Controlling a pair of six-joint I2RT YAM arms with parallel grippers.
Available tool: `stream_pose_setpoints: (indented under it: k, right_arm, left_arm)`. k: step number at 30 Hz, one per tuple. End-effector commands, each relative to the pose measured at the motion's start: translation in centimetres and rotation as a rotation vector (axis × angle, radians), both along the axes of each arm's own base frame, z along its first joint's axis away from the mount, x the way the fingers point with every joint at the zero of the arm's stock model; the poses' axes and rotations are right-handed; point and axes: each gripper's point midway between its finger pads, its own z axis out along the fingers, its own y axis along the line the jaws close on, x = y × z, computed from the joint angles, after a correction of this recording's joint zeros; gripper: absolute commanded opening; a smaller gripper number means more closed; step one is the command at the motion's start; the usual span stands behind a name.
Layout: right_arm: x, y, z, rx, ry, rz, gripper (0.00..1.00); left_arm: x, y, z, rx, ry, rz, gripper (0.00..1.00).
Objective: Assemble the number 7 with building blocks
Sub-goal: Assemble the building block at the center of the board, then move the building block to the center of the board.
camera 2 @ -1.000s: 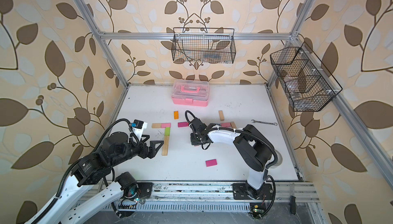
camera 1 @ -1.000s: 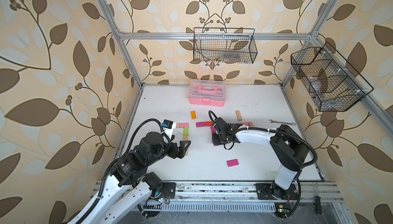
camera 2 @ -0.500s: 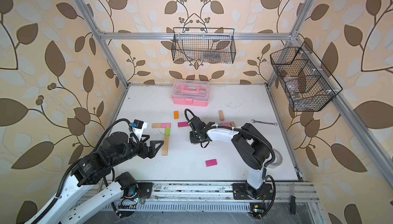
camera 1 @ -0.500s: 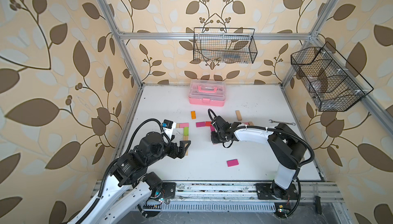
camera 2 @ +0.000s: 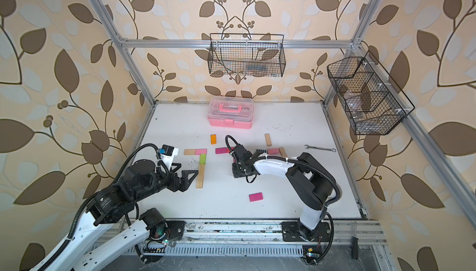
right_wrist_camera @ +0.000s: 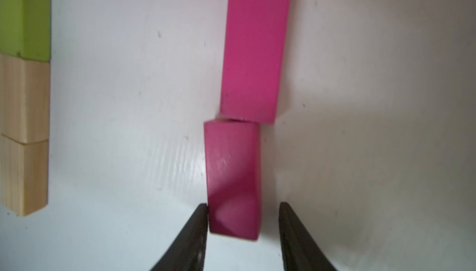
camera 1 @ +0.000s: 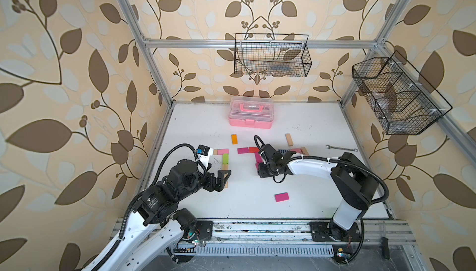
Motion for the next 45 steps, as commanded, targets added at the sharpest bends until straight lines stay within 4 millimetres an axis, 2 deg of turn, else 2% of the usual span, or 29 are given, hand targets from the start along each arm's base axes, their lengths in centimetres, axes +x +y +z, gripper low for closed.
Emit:
stream_pose_setpoints:
  k: [1,5,8,14,16,26,29,37,42,45]
  right_arm:
    - [-2.7,-3.0,0.1,-0.055,0.026,-0.037,0.50]
    - [-5.5,-6.2,0.5,-0.075,0.030,-0.092,0.56]
    - [-7.0,-7.9,1.1,-0.068,0.028,-0.130,0.60]
    - [-9.7,-9.2,0.6,-0.039,0.057,-0.157,0.63]
    - [-10.0,-8.9,0.2,-0.016,0.068,-0.147,0.66]
    - [-8.3,-7.9,-0.6,0.029,0.076,-0.083,0.66]
    - [-8.4,-7.1,-0.8,0.053,0.094,-0.040,0.67]
    - [-12.0,-7.0,-1.5,0.005,0.161,0.025,0.65]
    - [-14.4,-8.1,-0.8,-0.048,0.161,0.039,0.64]
    - [-14.9,-8.3,-0.2,-0.068,0.128,0.048,0.63]
  left_arm:
    - [0.5,-0.2,0.7,-0.009,-0.030,0.002,0.99]
    - [0.4,-0.2,0.8,-0.012,-0.033,-0.001,0.99]
    - [0.3,-0.3,0.8,-0.015,-0.033,-0.007,0.99]
    - [0.1,-0.6,1.0,-0.026,-0.032,-0.030,0.99]
    - [0.1,-0.7,1.0,-0.026,-0.033,-0.035,0.99]
    - [0.1,-0.5,1.0,-0.028,-0.037,-0.028,0.99]
    - [0.1,-0.5,1.0,-0.026,-0.035,-0.025,0.99]
    - [0.1,-0.5,1.0,-0.024,-0.034,-0.026,0.99]
    - [0.0,-0.6,1.1,-0.038,-0.037,-0.033,0.99]
    - [-0.1,-0.7,1.2,-0.041,-0.036,-0.038,0.99]
